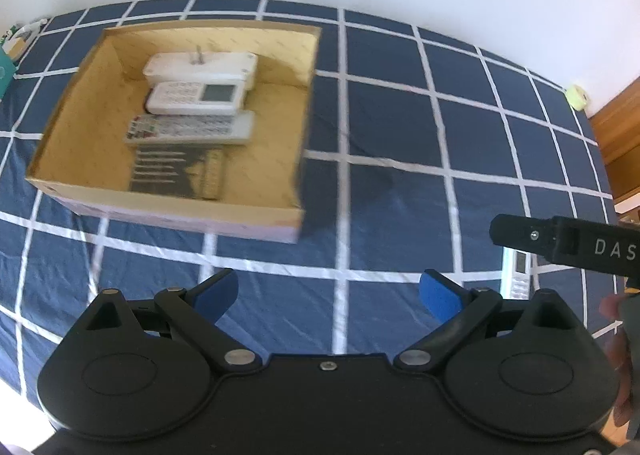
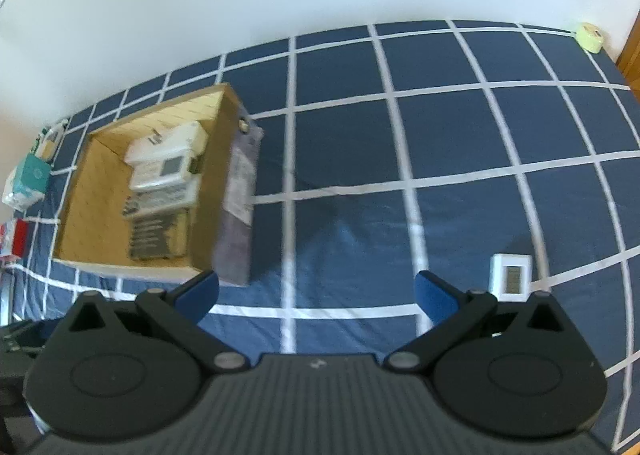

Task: Organize objects
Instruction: 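Move the right gripper toward the second white remote on the sheet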

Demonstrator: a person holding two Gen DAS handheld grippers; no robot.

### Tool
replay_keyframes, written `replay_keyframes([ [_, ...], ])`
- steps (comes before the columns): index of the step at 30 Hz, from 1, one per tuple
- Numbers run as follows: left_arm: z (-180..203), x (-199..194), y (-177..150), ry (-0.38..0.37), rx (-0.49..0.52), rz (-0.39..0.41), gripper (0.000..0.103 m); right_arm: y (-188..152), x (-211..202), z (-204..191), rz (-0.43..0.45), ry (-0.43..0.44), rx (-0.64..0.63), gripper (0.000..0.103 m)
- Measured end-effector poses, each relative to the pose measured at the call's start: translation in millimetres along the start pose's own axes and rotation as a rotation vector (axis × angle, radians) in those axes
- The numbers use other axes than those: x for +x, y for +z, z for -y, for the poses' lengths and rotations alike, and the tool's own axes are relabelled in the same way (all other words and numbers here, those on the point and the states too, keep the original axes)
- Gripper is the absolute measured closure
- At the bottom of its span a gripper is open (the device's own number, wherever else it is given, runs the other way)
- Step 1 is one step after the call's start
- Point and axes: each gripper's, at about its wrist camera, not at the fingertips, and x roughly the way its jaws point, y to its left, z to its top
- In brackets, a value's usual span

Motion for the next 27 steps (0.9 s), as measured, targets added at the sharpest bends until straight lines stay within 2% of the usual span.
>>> replay_keyframes([
  [10, 72.5, 20.6, -26.9, 0.025, -0.058, -0.012, 0.005, 6.7, -9.3, 85.1, -0.051, 0.004, -0.091, 0.000],
  [17, 104.8, 41.7, -48.7, 0.052, -0.144, -0.030, 0.005, 9.0, 1.4, 121.1, -0.106, 0.019, -0.281, 0.000],
  [27, 126.4, 67.0, -71.4, 0.104, -0.253, -0.059, 0.005, 9.8, 29.8, 145.0, -0.219, 0.022, -0.580, 0.000],
])
